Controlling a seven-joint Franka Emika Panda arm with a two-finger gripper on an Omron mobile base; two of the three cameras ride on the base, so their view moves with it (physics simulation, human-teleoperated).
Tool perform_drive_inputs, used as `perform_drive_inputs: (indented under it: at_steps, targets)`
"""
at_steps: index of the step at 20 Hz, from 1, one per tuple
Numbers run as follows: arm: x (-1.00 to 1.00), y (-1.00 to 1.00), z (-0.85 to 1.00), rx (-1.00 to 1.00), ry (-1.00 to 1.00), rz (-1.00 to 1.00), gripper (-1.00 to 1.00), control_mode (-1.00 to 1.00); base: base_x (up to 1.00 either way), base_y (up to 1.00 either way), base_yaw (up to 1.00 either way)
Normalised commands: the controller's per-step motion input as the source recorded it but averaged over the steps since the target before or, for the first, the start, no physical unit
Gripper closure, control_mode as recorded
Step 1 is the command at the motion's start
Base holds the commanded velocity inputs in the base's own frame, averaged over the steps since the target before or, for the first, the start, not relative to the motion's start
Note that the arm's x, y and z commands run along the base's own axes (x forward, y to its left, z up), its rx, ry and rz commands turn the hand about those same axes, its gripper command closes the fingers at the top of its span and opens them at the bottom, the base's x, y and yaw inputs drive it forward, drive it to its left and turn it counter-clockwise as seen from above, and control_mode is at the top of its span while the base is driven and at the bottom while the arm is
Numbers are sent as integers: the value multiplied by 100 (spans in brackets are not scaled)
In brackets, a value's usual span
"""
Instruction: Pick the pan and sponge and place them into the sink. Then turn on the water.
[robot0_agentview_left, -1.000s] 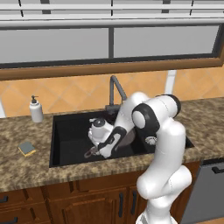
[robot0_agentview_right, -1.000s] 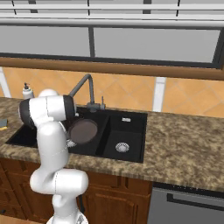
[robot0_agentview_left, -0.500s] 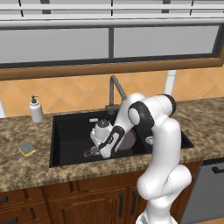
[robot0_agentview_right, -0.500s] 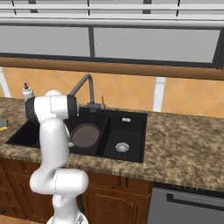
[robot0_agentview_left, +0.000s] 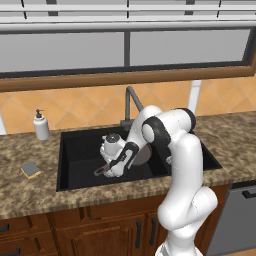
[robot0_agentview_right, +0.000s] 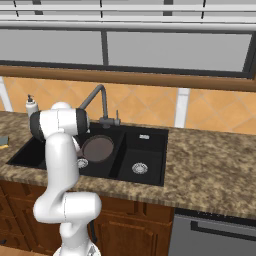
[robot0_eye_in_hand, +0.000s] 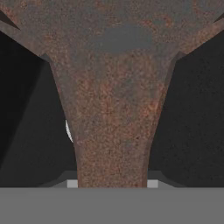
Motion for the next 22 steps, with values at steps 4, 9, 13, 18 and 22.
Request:
perform_drive_inputs:
  at_steps: [4,9,13,18,22]
  targets:
    - [-79,1,-65,4,-9,-12,100,-100,0,0,0]
    - [-56,0,-76,6,-1,-12,100,-100,0,0,0]
    - [-28,0,-80,8,0,-10,100,-100,0,0,0]
    - [-39,10,-64,1,-8,-7,100,-100,0,0,0]
    - [-49,9,-58,0,-11,-7,-100,-100,0,0,0]
